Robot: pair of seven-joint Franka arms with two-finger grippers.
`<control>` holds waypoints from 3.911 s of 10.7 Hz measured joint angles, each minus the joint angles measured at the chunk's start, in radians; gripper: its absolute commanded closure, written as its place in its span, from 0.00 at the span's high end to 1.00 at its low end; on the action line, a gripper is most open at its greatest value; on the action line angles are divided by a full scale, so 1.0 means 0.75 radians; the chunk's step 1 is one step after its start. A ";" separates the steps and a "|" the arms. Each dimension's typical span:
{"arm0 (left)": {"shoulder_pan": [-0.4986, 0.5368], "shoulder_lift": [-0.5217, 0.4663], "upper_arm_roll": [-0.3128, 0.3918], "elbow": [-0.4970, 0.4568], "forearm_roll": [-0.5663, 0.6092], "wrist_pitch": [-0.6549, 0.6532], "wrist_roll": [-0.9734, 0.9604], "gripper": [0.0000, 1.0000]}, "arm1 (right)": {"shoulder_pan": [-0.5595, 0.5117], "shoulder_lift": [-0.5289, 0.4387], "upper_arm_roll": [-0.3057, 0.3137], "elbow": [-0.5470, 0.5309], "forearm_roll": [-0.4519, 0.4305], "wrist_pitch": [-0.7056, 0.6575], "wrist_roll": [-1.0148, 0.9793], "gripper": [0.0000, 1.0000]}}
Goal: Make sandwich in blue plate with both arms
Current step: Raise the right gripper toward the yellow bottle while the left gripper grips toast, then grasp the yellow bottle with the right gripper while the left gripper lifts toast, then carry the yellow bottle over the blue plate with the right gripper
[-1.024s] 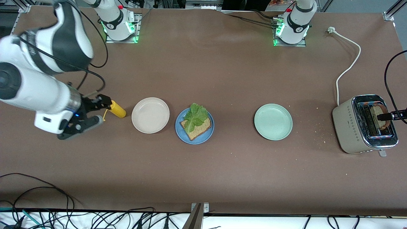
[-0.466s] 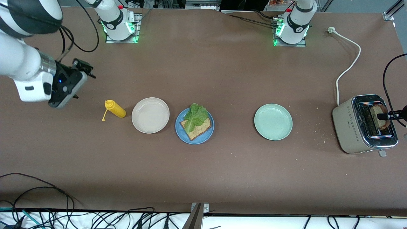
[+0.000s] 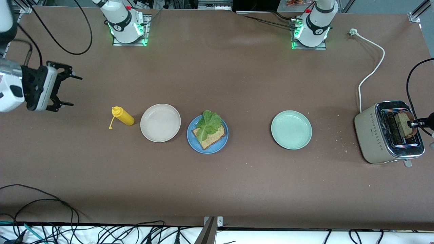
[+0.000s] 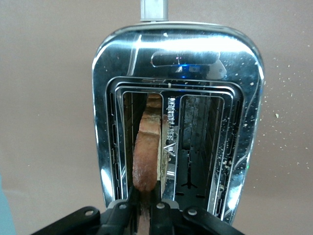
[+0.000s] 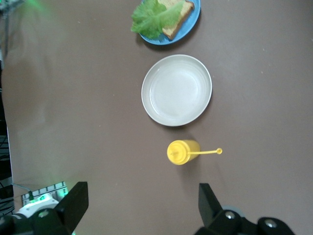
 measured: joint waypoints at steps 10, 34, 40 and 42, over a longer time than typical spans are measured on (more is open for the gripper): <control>-0.005 -0.268 -0.025 0.067 -0.037 -0.285 0.026 0.00 | -0.256 0.607 -0.118 0.008 0.466 0.057 -1.112 1.00; -0.065 -0.399 -0.229 0.033 -0.300 -0.363 -0.251 0.00 | -0.170 0.944 -0.064 -0.118 0.775 0.137 -1.464 0.00; -0.065 -0.391 -0.228 0.032 -0.300 -0.362 -0.254 0.00 | -0.029 0.634 -0.063 -0.053 0.292 0.242 -0.675 0.00; -0.065 -0.390 -0.228 0.033 -0.300 -0.361 -0.255 0.00 | 0.075 0.505 -0.061 -0.045 0.109 0.269 -0.362 0.00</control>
